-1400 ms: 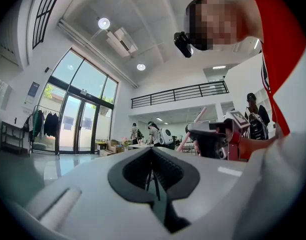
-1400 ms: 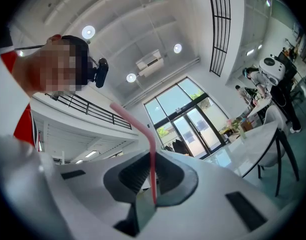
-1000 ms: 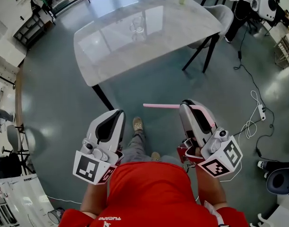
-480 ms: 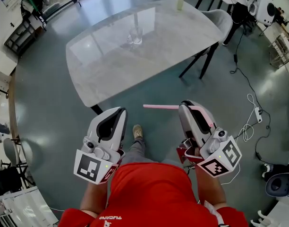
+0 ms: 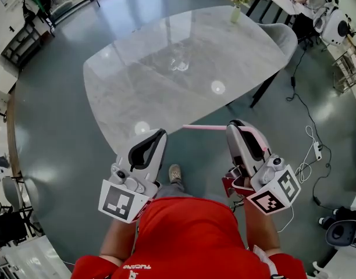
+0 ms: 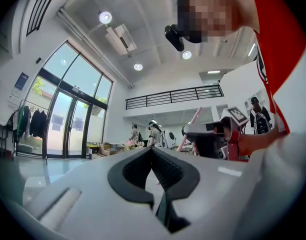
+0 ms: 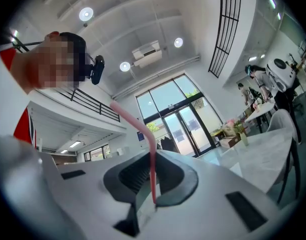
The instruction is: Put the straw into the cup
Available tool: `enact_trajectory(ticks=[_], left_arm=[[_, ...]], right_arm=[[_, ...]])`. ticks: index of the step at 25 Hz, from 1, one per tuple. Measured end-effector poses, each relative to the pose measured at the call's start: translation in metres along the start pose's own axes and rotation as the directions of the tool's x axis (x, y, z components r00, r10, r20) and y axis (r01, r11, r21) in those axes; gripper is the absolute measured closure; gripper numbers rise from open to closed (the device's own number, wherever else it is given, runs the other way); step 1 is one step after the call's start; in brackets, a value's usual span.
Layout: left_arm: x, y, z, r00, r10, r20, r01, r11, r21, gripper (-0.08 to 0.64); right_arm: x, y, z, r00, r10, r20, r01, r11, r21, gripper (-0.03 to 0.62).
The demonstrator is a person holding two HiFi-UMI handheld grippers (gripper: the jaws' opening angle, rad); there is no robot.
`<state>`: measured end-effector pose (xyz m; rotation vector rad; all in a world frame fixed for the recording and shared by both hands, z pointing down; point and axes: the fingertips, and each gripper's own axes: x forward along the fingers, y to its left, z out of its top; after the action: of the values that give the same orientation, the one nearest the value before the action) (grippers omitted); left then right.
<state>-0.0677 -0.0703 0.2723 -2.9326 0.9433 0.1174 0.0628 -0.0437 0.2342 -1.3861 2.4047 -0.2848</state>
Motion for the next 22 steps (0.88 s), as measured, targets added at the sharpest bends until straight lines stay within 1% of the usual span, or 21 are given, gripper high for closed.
enact_trajectory(ticks=[3, 7, 10, 16, 22], left_arm=[[0.013, 0.028, -0.005, 1.0, 0.001, 0.009, -0.001, 1.0, -0.007, 0.554], [0.027, 0.058, -0.021, 0.999, -0.006, -0.045, 0.004, 0.999, -0.047, 0.554], [0.039, 0.077, -0.022, 0.999, -0.009, -0.037, 0.007, 0.999, -0.049, 0.554], [0.062, 0.1, -0.023, 1.0, -0.011, -0.015, 0.01, 0.999, -0.044, 0.554], [0.084, 0.112, -0.03, 1.0, 0.004, -0.023, -0.005, 0.999, -0.048, 0.554]], right_arm=[[0.029, -0.014, -0.003, 1.0, -0.015, -0.011, 0.015, 1.0, -0.025, 0.568], [0.064, -0.03, -0.009, 0.999, -0.036, -0.027, 0.035, 0.998, -0.052, 0.568], [0.085, -0.043, -0.01, 0.998, -0.049, -0.039, 0.046, 0.996, -0.075, 0.568], [0.113, -0.079, -0.015, 0.993, -0.098, -0.064, 0.089, 0.987, -0.135, 0.568], [0.139, -0.123, -0.022, 0.987, -0.133, -0.09, 0.115, 0.977, -0.177, 0.568]])
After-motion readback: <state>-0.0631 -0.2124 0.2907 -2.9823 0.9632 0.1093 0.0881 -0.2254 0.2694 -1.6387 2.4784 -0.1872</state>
